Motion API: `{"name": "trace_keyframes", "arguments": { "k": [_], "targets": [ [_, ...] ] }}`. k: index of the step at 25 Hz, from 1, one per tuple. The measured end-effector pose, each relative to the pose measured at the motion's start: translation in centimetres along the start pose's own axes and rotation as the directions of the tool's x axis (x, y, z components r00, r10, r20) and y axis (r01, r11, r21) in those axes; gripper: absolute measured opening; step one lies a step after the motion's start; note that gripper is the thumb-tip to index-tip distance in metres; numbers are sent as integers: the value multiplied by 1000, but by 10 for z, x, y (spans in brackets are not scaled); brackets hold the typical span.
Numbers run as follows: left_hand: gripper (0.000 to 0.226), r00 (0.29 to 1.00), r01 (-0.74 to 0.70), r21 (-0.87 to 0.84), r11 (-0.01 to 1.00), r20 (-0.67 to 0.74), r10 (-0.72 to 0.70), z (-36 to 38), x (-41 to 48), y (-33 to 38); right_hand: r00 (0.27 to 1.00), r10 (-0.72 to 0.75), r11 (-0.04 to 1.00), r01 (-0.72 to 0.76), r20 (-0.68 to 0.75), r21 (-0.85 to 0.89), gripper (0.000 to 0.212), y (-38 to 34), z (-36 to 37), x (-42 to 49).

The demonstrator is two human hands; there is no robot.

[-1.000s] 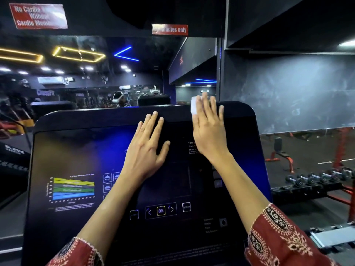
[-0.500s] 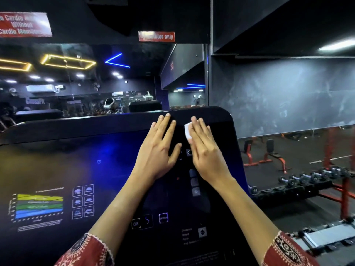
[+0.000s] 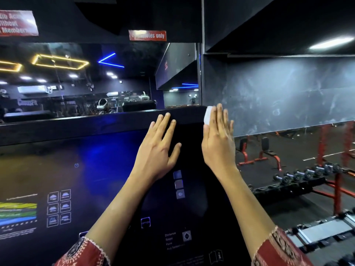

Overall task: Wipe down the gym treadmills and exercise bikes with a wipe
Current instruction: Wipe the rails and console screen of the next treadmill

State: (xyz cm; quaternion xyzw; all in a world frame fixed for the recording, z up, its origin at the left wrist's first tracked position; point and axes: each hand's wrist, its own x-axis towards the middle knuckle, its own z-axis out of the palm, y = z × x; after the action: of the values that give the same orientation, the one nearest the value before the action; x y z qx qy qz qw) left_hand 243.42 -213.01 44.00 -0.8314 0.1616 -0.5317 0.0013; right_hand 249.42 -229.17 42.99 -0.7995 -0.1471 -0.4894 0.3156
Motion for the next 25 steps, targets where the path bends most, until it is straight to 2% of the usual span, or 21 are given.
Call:
{"name": "trace_keyframes", "arguments": {
  "k": [5, 10, 12, 16, 17, 19, 20, 21, 23, 24, 25],
  "targets": [
    [55, 999, -38, 28, 999, -30, 39, 5, -10, 5, 999, -19, 999, 20, 31, -35, 55, 4, -4, -66],
    [55, 998, -35, 37, 999, -41, 37, 6, -12, 5, 997, -11, 1000, 11, 74, 2, 53, -4, -3, -1],
    [55, 999, -33, 45, 998, -40, 34, 7, -13, 4, 997, -31, 999, 29, 75, 24, 53, -6, -2, -6],
    [55, 999, -38, 38, 999, -34, 39, 5, -20, 1, 949, -291, 950, 302, 121, -81, 52, 7, -10, -72],
    [55, 999, -31, 38, 999, -37, 32, 3, -23, -1, 956, -282, 951, 290, 87, -106, 51, 14, -10, -77],
    [55, 999, -13, 36, 999, -44, 14, 0, -30, -2, 997, -74, 995, 75, 16, -70, 51, 11, -7, -70],
    [55, 999, -6, 35, 999, -44, 7, -2, -33, -2, 1000, -21, 999, 22, 10, -28, 52, 1, -4, -66],
    [55, 999, -2, 36, 999, -45, 3, -4, -38, -3, 997, -67, 998, 67, 24, 2, 52, -10, -1, -67],
    [55, 999, 0, 43, 999, -45, 2, -8, -49, -6, 953, -296, 954, 298, 70, -21, 52, -21, 7, -78],
    [55, 999, 1, 50, 999, -45, 2, -11, -53, -9, 937, -342, 937, 345, 68, -49, 51, -18, 8, -80],
    [55, 999, 4, 60, 998, -44, -1, -13, -56, -12, 959, -279, 958, 281, 46, -58, 51, -14, 7, -79]
  ]
}}
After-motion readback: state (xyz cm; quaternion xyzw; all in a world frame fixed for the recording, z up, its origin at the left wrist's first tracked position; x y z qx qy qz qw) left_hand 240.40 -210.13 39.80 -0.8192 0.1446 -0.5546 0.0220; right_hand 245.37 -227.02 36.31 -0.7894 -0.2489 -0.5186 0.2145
